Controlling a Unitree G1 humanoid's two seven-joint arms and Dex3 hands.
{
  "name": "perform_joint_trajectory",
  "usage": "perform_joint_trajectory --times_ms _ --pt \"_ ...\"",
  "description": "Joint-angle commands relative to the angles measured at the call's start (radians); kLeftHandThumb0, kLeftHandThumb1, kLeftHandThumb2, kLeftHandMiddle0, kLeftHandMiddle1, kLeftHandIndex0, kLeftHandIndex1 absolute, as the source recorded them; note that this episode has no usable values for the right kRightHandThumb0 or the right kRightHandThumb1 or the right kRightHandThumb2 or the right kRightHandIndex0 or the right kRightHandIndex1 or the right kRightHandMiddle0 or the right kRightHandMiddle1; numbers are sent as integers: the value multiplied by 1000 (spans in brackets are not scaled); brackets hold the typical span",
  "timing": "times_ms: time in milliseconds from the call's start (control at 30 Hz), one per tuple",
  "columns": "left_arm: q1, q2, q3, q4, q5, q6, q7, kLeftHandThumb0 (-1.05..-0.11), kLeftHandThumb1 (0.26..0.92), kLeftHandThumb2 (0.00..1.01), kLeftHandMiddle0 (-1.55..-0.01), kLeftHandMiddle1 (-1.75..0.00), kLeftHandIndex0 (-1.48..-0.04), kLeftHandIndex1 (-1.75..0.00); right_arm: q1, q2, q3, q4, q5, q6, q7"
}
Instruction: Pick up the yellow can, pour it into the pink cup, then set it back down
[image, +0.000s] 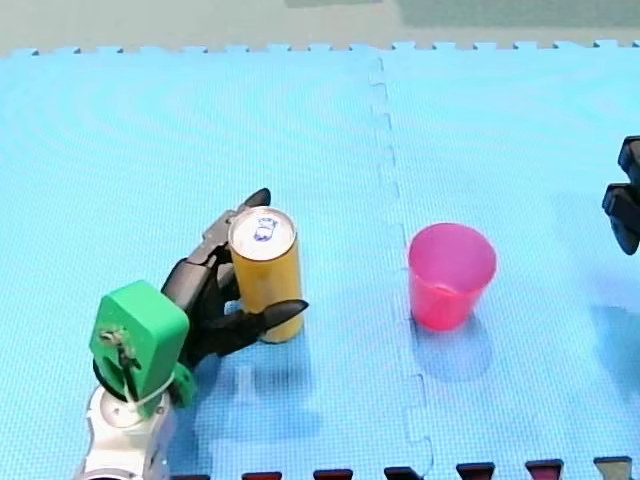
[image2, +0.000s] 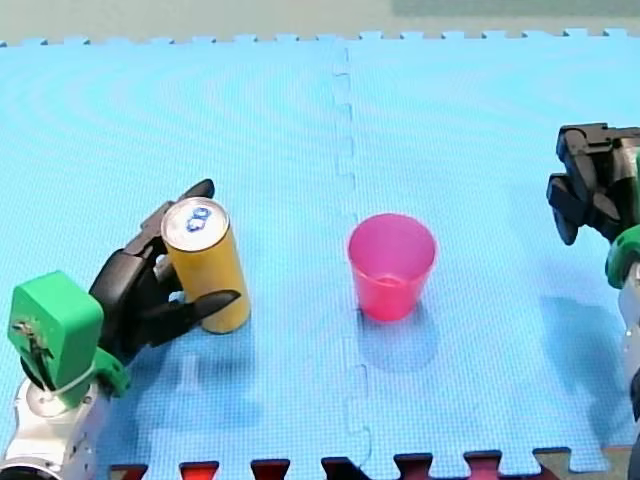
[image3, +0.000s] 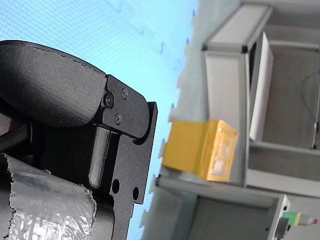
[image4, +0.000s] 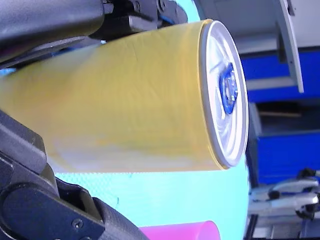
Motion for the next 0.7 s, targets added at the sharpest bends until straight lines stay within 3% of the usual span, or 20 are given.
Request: perform_joint_trajectory --times_ms 0,100,267,667 --pt "-8 -3 2 6 7 11 37 -546 719 7 -812 -72 -682 -45 2 -1 -3 -3 5 -3 3" --pt "-8 -10 1 1 25 19 117 -504 731 2 -1034 -75 -953 -51 3 -2 -4 -3 8 -3 7" --pt "1 -5 -24 -11 91 1 243 -428 782 7 -1333 -106 -1216 -46 4 -3 -5 -4 10 -3 10" --pt "5 20 -49 -26 116 14 271 -375 795 3 -1334 -40 -1209 -4 4 0 -8 -6 14 1 12"
